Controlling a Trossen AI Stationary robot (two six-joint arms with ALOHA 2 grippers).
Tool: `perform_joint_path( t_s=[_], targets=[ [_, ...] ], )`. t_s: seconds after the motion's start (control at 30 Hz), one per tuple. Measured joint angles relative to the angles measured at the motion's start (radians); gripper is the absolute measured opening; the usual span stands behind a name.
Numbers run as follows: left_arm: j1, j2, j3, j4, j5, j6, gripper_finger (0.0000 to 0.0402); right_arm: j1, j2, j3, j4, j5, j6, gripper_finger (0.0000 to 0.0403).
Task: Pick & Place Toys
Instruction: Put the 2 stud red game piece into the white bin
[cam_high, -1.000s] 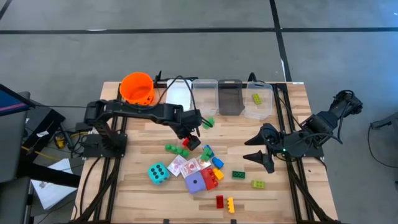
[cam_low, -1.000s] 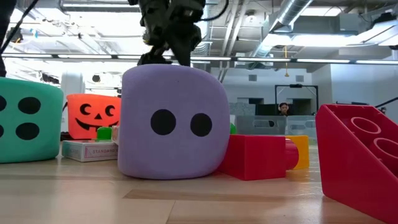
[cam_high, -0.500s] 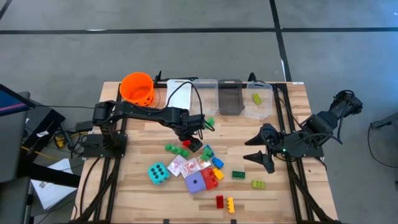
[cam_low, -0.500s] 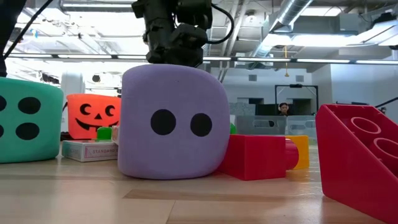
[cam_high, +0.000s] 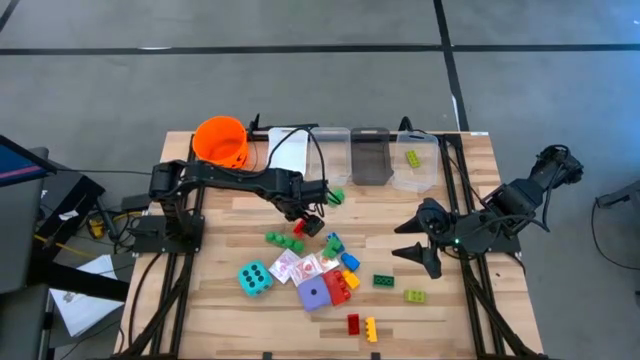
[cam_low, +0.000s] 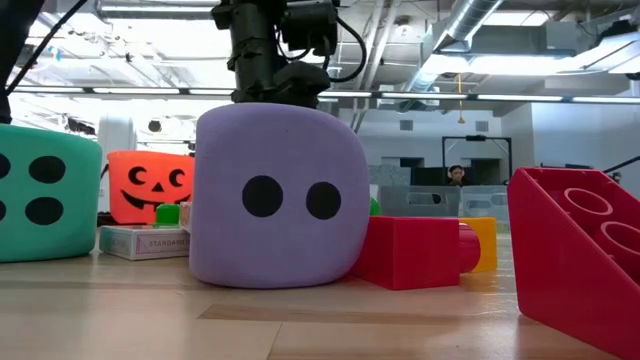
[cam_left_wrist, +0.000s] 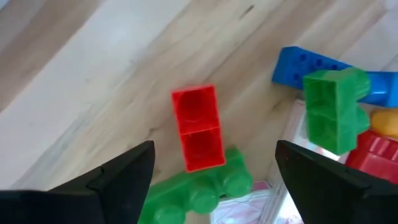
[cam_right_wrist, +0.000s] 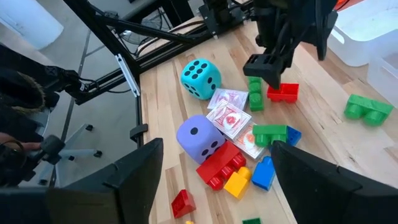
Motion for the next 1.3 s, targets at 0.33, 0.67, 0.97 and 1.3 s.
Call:
perform_joint_path(
  t_s=[0.33, 0.67, 0.97, 1.3],
  targets=[
    [-0.006, 0.081, -0.001, 0.018, 0.0, 0.0, 0.0333, 0.0, 0.0, 0.0, 0.0, 0.0, 0.003, 0.0291],
    [-0.006, 0.135, -0.002, 0.022, 0.014, 0.0, 0.033, 0.0, 0.0, 0.0, 0.001, 0.0, 0.011, 0.0291],
    [-0.006, 0.138, -0.002, 0.023, 0.014, -0.02, 0.0273, 0.0, 0.0, 0.0, 0.002, 0.001, 0.011, 0.0291],
    [-0.006, 0.138, -0.069, 0.115, 0.009, -0.019, 0.0212, 0.0, 0.0, 0.0, 0.005, 0.003, 0.015, 0.0291]
  ],
)
